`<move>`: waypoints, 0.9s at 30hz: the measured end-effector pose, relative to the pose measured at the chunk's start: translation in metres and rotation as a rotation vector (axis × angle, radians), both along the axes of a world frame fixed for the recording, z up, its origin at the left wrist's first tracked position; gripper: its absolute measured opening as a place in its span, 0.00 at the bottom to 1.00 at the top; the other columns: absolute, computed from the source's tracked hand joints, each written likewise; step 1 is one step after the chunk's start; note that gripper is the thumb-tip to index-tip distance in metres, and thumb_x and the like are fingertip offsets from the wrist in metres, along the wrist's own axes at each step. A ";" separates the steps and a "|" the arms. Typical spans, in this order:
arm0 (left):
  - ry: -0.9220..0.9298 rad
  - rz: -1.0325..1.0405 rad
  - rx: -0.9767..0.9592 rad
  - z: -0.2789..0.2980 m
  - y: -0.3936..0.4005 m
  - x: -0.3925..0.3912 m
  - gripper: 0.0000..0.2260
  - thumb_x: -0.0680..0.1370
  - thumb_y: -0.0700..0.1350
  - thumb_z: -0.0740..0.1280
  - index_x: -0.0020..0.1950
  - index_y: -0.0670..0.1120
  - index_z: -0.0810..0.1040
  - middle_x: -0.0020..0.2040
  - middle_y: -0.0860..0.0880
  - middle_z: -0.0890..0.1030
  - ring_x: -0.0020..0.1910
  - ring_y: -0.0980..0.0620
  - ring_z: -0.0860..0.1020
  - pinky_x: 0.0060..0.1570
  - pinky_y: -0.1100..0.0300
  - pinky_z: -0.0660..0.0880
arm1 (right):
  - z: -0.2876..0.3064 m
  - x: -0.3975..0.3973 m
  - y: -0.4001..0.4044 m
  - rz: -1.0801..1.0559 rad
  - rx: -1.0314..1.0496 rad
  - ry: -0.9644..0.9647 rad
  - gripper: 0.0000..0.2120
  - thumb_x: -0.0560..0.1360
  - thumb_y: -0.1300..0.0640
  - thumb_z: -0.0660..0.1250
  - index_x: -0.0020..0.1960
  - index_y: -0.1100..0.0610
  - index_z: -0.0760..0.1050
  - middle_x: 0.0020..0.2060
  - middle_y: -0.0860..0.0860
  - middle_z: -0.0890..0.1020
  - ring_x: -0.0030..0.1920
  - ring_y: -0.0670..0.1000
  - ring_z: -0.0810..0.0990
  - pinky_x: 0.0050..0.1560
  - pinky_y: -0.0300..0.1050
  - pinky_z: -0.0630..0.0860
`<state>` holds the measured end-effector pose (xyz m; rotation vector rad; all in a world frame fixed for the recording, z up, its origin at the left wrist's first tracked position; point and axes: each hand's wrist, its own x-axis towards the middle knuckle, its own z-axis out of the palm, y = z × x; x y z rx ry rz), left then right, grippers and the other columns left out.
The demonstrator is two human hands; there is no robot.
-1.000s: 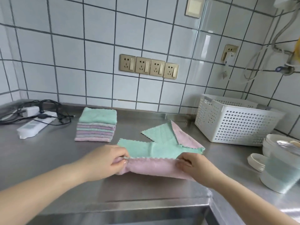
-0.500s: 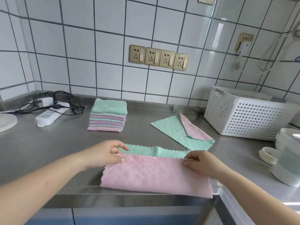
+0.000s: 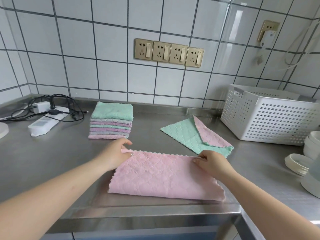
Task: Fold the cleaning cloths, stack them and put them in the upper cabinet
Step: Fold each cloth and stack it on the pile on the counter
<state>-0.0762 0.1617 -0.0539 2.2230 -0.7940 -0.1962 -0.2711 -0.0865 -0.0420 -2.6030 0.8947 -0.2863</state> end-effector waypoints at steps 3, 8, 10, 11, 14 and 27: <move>-0.026 0.016 0.012 -0.003 -0.006 0.007 0.16 0.74 0.45 0.69 0.61 0.49 0.73 0.47 0.52 0.77 0.47 0.53 0.76 0.45 0.62 0.69 | -0.001 0.006 -0.003 -0.019 -0.022 0.013 0.09 0.75 0.46 0.65 0.39 0.49 0.71 0.37 0.46 0.76 0.42 0.51 0.74 0.33 0.41 0.66; -0.174 0.046 0.129 -0.002 -0.010 0.004 0.16 0.75 0.45 0.67 0.63 0.50 0.73 0.55 0.51 0.77 0.53 0.51 0.74 0.52 0.59 0.70 | -0.008 0.016 -0.006 -0.075 -0.040 0.015 0.09 0.75 0.48 0.64 0.51 0.52 0.76 0.48 0.50 0.81 0.45 0.52 0.76 0.41 0.43 0.72; -0.408 0.043 0.195 -0.001 -0.011 -0.006 0.17 0.76 0.46 0.65 0.65 0.50 0.72 0.60 0.50 0.74 0.61 0.49 0.70 0.58 0.58 0.66 | -0.005 0.020 -0.003 -0.073 -0.093 -0.002 0.13 0.76 0.50 0.64 0.59 0.52 0.75 0.57 0.51 0.79 0.54 0.54 0.77 0.49 0.45 0.73; -0.494 0.008 0.187 -0.001 -0.012 -0.014 0.17 0.77 0.46 0.63 0.65 0.49 0.73 0.62 0.50 0.73 0.64 0.48 0.69 0.61 0.58 0.64 | -0.002 0.021 0.004 -0.042 -0.133 -0.028 0.15 0.76 0.51 0.63 0.62 0.52 0.73 0.61 0.51 0.76 0.59 0.54 0.75 0.54 0.46 0.73; -0.543 -0.224 0.111 -0.002 -0.025 -0.049 0.22 0.73 0.47 0.55 0.65 0.46 0.74 0.66 0.49 0.74 0.68 0.46 0.68 0.68 0.55 0.62 | -0.004 0.028 0.045 0.163 -0.219 -0.078 0.19 0.78 0.49 0.57 0.67 0.52 0.71 0.66 0.50 0.72 0.66 0.54 0.71 0.64 0.47 0.68; -0.452 -0.277 0.594 -0.025 -0.028 -0.057 0.33 0.73 0.65 0.39 0.76 0.55 0.49 0.78 0.54 0.46 0.77 0.53 0.45 0.75 0.53 0.43 | -0.034 0.010 0.066 0.203 -0.225 0.256 0.39 0.70 0.27 0.39 0.76 0.43 0.49 0.77 0.48 0.50 0.77 0.49 0.46 0.74 0.55 0.47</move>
